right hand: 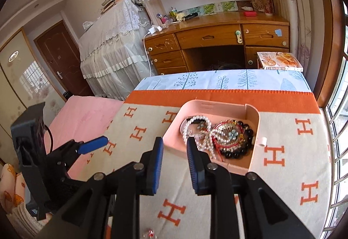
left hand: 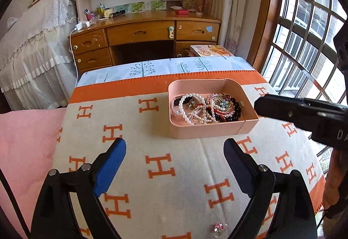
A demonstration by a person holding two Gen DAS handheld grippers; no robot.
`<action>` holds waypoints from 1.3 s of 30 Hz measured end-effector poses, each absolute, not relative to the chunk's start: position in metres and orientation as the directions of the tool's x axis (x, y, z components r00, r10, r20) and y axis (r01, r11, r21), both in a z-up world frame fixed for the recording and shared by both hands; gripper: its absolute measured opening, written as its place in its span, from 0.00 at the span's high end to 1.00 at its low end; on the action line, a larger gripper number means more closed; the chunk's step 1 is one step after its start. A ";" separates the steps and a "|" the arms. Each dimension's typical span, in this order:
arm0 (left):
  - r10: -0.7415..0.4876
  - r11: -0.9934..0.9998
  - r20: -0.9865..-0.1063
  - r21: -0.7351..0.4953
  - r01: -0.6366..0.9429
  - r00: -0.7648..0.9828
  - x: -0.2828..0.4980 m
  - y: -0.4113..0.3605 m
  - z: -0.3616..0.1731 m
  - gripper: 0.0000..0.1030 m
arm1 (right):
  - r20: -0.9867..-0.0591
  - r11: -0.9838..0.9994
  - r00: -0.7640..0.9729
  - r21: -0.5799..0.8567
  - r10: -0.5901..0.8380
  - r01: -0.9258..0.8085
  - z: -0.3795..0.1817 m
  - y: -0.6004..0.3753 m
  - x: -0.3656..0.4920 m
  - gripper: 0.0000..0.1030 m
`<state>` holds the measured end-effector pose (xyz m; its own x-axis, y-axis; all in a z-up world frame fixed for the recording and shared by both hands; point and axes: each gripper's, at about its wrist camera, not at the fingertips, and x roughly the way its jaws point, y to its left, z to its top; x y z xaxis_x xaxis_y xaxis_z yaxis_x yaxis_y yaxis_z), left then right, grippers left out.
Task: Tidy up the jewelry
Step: 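Move the left tool to the pink ring and silver ring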
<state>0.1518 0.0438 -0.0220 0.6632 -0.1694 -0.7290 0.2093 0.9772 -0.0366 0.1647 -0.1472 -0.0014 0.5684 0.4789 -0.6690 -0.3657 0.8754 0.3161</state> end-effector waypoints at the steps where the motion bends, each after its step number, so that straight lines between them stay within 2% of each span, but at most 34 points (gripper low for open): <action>1: -0.168 0.977 -0.728 -0.033 0.211 0.665 0.145 0.045 -0.021 0.11 | -0.674 0.873 0.561 0.310 0.480 -0.375 -0.003 -0.145 0.156 0.72; 4: -0.166 0.974 -0.724 -0.012 0.228 0.669 0.123 0.046 -0.017 0.10 | -0.686 0.869 0.547 0.291 0.481 -0.400 -0.008 -0.138 0.132 0.66; 10: -0.152 0.966 -0.718 0.036 0.255 0.679 0.079 0.047 -0.019 0.10 | -0.686 0.853 0.530 0.279 0.498 -0.440 -0.019 -0.134 0.092 0.66; 16: -0.192 0.963 -0.789 -0.037 0.268 0.584 0.064 0.052 -0.056 0.10 | -0.721 0.862 0.509 0.251 0.471 -0.441 -0.046 -0.137 0.071 0.66; 20: -0.227 0.948 -0.825 -0.065 0.313 0.517 0.058 0.048 -0.088 0.10 | -0.730 0.866 0.492 0.284 0.474 -0.412 -0.065 -0.148 0.064 0.66; 22: -0.236 0.938 -0.836 -0.063 0.341 0.496 0.055 0.044 -0.101 0.16 | -0.735 0.867 0.484 0.298 0.475 -0.398 -0.073 -0.154 0.062 0.66; 24: -0.240 0.929 -0.847 -0.059 0.365 0.474 0.056 0.038 -0.113 0.29 | -0.744 0.871 0.474 0.306 0.471 -0.385 -0.082 -0.157 0.060 0.66; 26: -0.241 0.925 -0.858 -0.061 0.376 0.453 0.059 0.035 -0.120 0.38 | -0.747 0.869 0.463 0.323 0.477 -0.373 -0.090 -0.160 0.059 0.66; 32: -0.265 0.894 -0.863 -0.053 0.444 0.431 0.060 0.021 -0.125 0.41 | -0.747 0.862 0.444 0.359 0.495 -0.357 -0.104 -0.165 0.062 0.66; 34: -0.256 0.882 -0.865 -0.025 0.471 0.432 0.058 0.014 -0.126 0.52 | -0.747 0.860 0.439 0.367 0.500 -0.355 -0.106 -0.165 0.064 0.66; 35: -0.253 0.876 -0.869 -0.020 0.482 0.424 0.059 0.012 -0.128 0.62 | -0.746 0.859 0.437 0.371 0.502 -0.354 -0.108 -0.165 0.065 0.66; 37: -0.264 0.868 -0.865 -0.020 0.497 0.426 0.058 0.010 -0.126 0.68 | -0.747 0.858 0.433 0.375 0.504 -0.352 -0.110 -0.165 0.067 0.66; 39: -0.276 0.860 -0.863 -0.025 0.510 0.423 0.057 0.008 -0.126 0.81 | -0.749 0.856 0.426 0.380 0.507 -0.351 -0.113 -0.166 0.069 0.66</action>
<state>0.0571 0.0083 -0.1255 0.4228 -0.2756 -0.8633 0.5098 0.8599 -0.0248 0.0691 -0.1656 -0.1125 0.4264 0.5070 -0.7491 -0.3507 0.8560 0.3797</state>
